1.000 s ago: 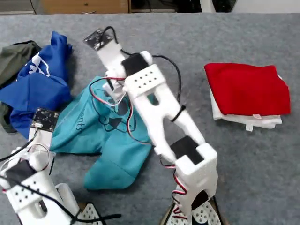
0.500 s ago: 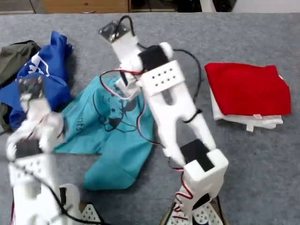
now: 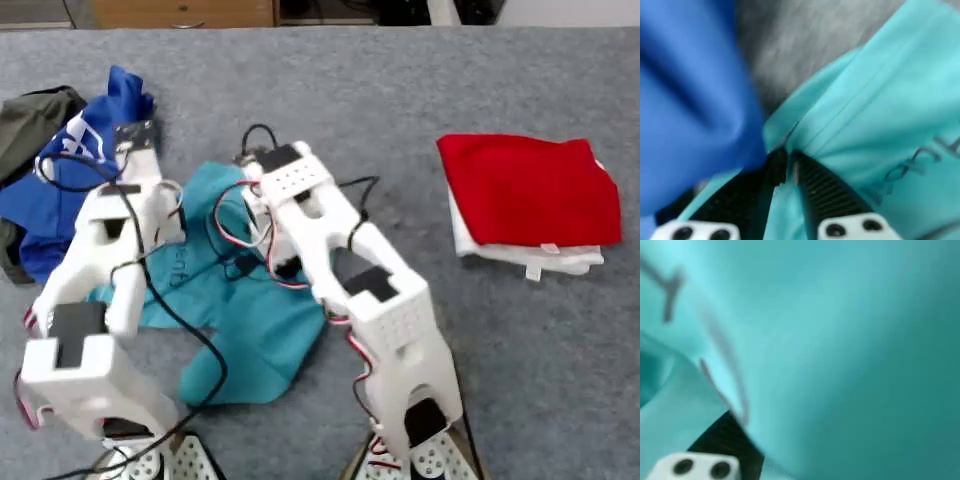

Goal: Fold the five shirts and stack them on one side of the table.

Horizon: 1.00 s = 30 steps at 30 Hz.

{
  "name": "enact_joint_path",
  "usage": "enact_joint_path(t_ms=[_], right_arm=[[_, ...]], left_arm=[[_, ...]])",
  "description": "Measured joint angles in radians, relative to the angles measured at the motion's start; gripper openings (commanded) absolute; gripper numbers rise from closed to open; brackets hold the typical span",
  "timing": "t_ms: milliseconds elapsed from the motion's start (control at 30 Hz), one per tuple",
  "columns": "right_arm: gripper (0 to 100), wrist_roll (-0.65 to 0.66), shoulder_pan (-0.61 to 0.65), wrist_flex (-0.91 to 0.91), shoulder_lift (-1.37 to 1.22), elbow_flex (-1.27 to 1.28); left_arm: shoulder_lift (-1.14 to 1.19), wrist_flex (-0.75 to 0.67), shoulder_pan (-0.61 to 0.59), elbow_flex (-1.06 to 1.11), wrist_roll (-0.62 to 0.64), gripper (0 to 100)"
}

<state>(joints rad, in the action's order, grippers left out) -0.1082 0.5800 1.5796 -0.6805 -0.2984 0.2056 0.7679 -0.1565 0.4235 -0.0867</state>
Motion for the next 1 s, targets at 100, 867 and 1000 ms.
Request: enact_joint_path(t_ms=[100,867,1000], right_arm=[[0.2,0.0,0.0,0.057,0.0,0.003],[5.5,0.098,0.147,-0.008,0.591,0.815],[16.8,0.11,0.141,-0.008,0.726,0.891]], left_arm=[[0.028,0.075,-0.003,-0.055,-0.003,2],[-0.818,0.282,-0.367,0.678,-0.534,2],[-1.037,0.382,-0.419,0.747,-0.549,2]])
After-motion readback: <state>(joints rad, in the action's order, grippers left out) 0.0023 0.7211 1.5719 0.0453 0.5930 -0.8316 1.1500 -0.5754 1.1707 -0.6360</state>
